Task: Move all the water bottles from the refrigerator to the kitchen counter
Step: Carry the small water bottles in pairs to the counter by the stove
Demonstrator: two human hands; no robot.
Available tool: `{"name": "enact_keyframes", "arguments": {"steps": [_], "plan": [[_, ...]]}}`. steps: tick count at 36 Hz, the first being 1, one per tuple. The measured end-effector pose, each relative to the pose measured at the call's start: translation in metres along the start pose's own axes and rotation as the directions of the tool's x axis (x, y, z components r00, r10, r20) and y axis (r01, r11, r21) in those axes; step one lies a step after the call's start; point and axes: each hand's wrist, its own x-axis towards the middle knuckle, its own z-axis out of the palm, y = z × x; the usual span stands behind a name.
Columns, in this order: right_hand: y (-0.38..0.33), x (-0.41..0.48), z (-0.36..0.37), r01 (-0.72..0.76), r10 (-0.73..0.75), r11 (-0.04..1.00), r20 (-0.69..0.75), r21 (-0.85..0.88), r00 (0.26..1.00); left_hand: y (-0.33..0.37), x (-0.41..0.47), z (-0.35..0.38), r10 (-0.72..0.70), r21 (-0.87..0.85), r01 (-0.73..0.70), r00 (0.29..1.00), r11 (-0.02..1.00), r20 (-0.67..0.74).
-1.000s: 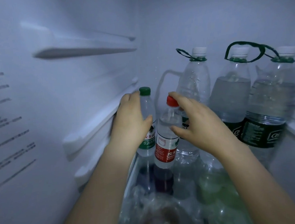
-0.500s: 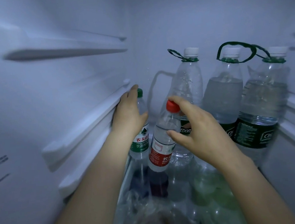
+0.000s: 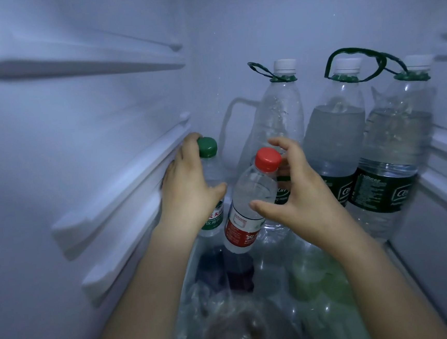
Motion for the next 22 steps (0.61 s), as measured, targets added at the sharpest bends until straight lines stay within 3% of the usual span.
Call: {"name": "enact_keyframes", "arguments": {"steps": [5, 11, 15, 22], "plan": [[0.006, -0.001, 0.006, -0.014, 0.014, 0.999, -0.023, -0.028, 1.0, -0.001, -0.001, 0.0, -0.075, -0.043, 0.078, 0.995, 0.996, 0.065], [0.008, -0.005, 0.008, -0.044, 0.044, 0.998, -0.007, 0.033, 0.999, -0.004, -0.012, 0.002, -0.114, -0.234, 0.159, 0.974, 0.959, 0.195], [0.008, -0.009, 0.009, -0.099, 0.091, 0.987, 0.068, 0.124, 0.993, -0.01, -0.015, 0.003, -0.137, -0.256, 0.184, 0.972, 0.949, 0.192], [0.012, -0.01, 0.01, -0.116, 0.11, 0.986, 0.053, 0.122, 0.992, -0.009, -0.019, 0.001, -0.119, -0.246, 0.161, 0.977, 0.956, 0.176]]}}
